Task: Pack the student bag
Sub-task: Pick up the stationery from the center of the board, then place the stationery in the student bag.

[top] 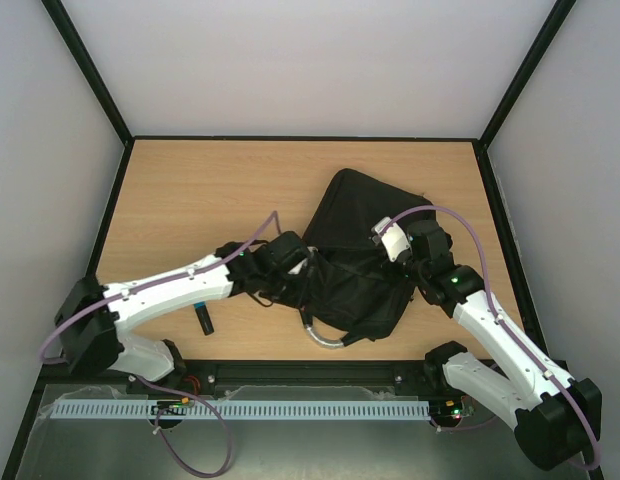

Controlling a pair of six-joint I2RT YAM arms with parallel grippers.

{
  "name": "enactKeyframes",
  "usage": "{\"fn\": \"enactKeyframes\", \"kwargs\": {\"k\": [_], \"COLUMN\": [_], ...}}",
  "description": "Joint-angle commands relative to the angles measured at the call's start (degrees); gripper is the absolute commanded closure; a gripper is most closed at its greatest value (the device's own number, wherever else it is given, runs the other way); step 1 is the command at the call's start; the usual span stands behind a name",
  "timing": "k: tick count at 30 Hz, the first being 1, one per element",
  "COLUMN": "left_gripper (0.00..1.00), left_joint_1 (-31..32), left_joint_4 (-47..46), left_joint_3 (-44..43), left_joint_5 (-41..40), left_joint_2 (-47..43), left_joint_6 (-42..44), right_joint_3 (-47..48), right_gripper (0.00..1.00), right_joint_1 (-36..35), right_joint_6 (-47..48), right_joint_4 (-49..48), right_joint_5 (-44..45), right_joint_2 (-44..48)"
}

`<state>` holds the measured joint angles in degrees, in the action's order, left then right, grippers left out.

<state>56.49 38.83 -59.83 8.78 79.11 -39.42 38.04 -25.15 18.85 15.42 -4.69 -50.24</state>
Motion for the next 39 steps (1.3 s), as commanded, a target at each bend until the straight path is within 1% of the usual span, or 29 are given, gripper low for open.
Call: {"fn": "enactKeyframes", "kwargs": {"k": [1,5,11,14,23,28,33,39], "left_gripper": [0.75,0.75,0.76,0.76,0.76,0.76,0.74,0.65], "left_joint_1": [2.60,2.88,2.66,2.44,0.59,-0.36,-0.85,-0.62], "left_joint_4": [-7.78,-13.40,-18.68,-19.84,-23.30,-24.68,-27.40,-31.54], "left_joint_3": [-3.62,-5.74,-9.53,-12.38,-19.85,-22.80,-22.83,-22.52], "left_joint_5": [7.80,9.90,9.06,8.47,7.06,5.98,2.35,1.01], "left_joint_2": [6.32,11.74,18.65,21.68,29.99,32.91,33.73,34.18], "left_joint_6": [2.28,1.80,0.38,0.16,-3.93,-6.95,-13.18,-18.42], "right_joint_3": [0.23,0.28,0.23,0.22,0.23,0.18,0.19,0.14], "right_gripper": [0.99,0.99,0.99,0.99,0.99,0.99,0.99,0.99], "right_joint_1": [-0.62,-0.61,-0.61,-0.61,-0.61,-0.61,-0.61,-0.61], "right_joint_6": [-0.30,-0.46,-0.57,-0.57,-0.49,-0.48,-0.39,-0.39], "right_joint_4": [-1.62,-1.62,-1.71,-1.71,-1.80,-1.71,-1.75,-1.71], "right_joint_5": [-2.57,-2.44,-2.57,-2.61,-2.48,-2.58,-2.72,-2.62], "right_joint_2": [0.93,1.00,1.13,0.89,1.25,1.68,1.69,1.72]}}
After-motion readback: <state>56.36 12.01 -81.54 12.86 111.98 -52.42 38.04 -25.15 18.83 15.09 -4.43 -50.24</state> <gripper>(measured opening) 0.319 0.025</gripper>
